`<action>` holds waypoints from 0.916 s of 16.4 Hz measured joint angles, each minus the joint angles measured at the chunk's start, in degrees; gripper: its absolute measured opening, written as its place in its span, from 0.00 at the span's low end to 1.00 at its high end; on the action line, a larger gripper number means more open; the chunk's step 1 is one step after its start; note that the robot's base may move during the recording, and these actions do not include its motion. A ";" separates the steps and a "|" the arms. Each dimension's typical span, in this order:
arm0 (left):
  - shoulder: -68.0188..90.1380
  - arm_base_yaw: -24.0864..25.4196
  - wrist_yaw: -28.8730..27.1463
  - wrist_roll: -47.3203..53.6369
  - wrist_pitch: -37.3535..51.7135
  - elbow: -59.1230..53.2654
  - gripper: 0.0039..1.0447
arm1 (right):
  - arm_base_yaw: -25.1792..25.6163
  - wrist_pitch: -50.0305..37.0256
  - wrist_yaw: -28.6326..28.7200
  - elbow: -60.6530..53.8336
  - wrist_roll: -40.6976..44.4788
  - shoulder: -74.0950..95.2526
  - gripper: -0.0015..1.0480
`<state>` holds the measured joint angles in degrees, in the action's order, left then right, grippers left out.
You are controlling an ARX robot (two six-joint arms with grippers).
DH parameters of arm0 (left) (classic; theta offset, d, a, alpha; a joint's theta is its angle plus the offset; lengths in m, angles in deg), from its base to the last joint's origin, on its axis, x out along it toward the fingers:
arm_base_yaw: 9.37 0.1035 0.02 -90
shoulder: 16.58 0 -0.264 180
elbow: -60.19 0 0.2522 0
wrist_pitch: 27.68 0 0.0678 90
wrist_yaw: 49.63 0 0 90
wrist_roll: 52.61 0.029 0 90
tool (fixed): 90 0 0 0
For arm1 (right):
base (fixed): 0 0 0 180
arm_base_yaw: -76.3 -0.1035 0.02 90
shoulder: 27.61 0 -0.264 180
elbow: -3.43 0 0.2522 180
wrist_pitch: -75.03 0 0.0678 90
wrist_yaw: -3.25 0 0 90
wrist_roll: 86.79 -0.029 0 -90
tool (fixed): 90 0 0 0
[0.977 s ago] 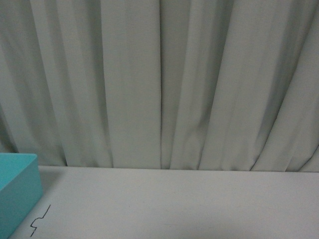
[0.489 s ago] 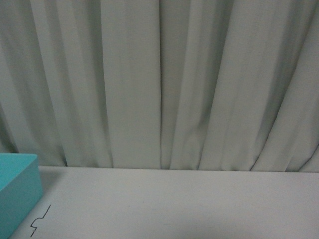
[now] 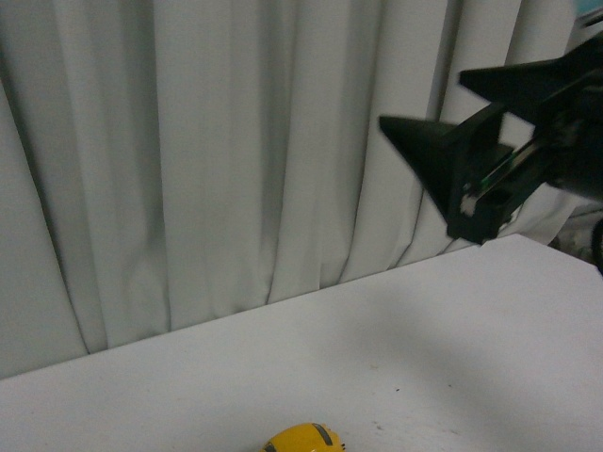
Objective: Wind up and store yellow beetle toy
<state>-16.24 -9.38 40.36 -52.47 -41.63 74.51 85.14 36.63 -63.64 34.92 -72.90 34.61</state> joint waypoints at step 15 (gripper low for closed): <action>0.00 0.00 -0.02 0.02 0.00 0.00 0.94 | -14.95 83.21 0.20 46.93 72.19 48.26 0.94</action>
<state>-16.24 -9.38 40.34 -52.44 -41.63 74.51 70.19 119.84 -63.44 81.85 -0.71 82.87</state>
